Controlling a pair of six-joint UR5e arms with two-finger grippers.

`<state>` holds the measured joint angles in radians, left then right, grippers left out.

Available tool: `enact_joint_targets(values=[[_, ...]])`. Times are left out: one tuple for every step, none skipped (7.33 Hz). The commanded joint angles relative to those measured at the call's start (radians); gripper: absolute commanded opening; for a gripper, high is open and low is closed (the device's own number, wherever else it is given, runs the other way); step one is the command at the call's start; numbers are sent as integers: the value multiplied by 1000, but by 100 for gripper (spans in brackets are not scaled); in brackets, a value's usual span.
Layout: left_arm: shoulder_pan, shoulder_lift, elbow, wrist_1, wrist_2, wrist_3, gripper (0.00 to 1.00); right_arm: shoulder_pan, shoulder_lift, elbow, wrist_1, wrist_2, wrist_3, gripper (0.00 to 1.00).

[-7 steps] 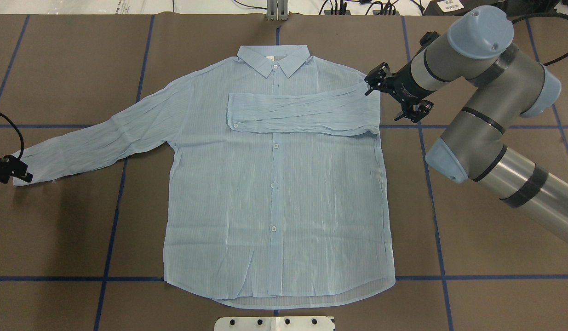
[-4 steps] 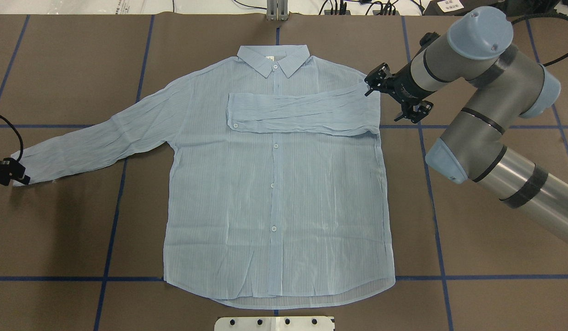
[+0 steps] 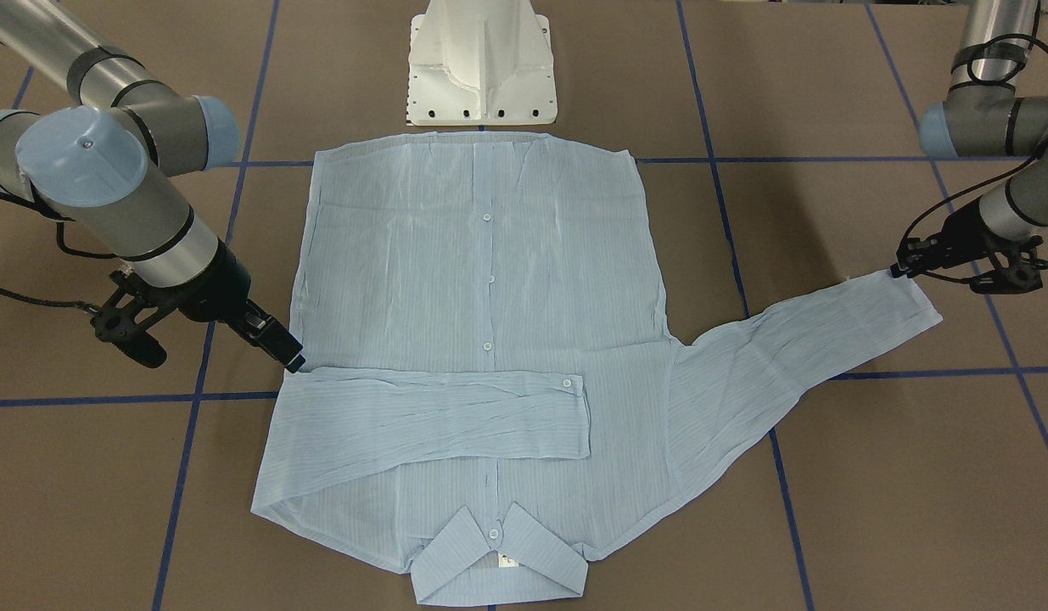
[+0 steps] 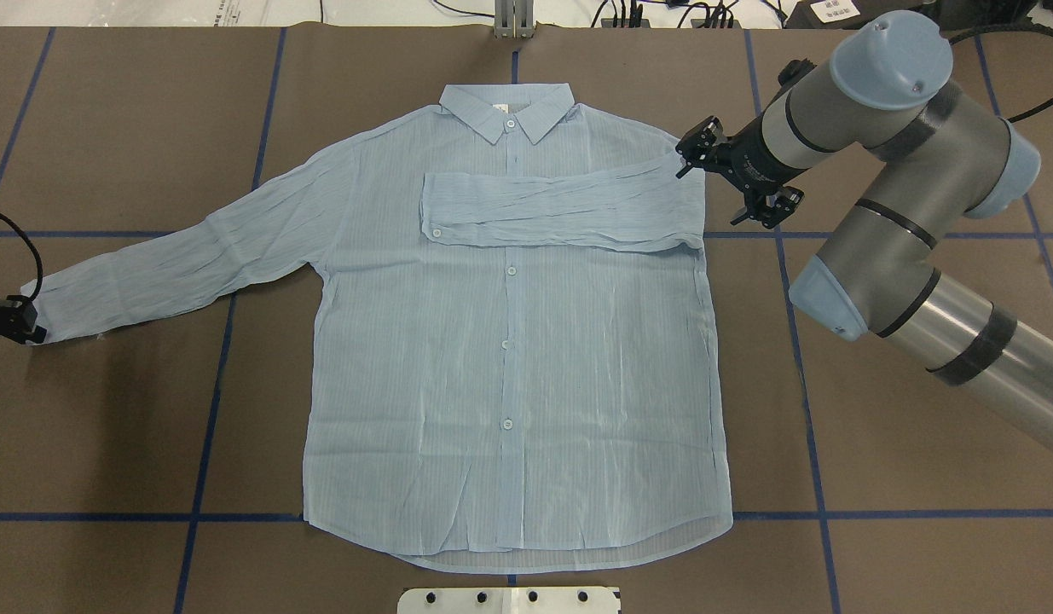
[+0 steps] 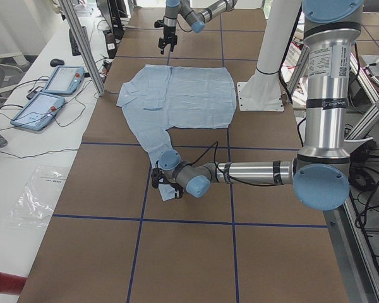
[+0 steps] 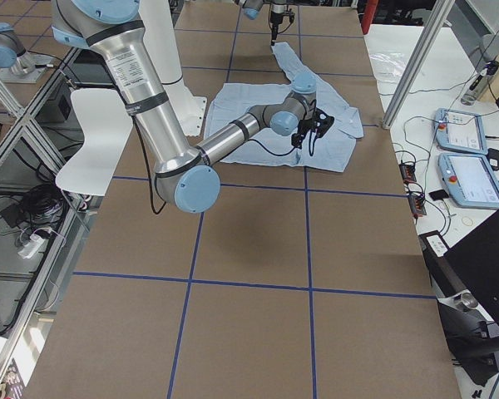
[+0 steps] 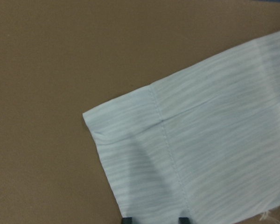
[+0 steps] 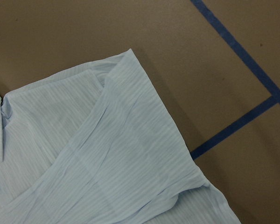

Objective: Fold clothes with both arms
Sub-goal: 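Lower the left gripper onto the other sleeve cuff and grasp it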

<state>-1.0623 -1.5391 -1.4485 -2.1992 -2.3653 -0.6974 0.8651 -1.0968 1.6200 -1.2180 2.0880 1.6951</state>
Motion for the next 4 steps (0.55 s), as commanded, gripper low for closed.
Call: enact_joint_targets(values=[[1, -4, -25, 16, -20, -74, 0, 2, 0, 1, 0, 3, 0, 100], [-1, -21, -58, 12, -22, -167, 0, 2, 0, 1, 0, 7, 0, 100], [-1, -26, -119, 19, -23, -207, 0, 2, 0, 0, 0, 9, 0, 100], [1, -71, -162, 21, -19, -290, 0, 12, -8, 3, 0, 14, 0, 100]])
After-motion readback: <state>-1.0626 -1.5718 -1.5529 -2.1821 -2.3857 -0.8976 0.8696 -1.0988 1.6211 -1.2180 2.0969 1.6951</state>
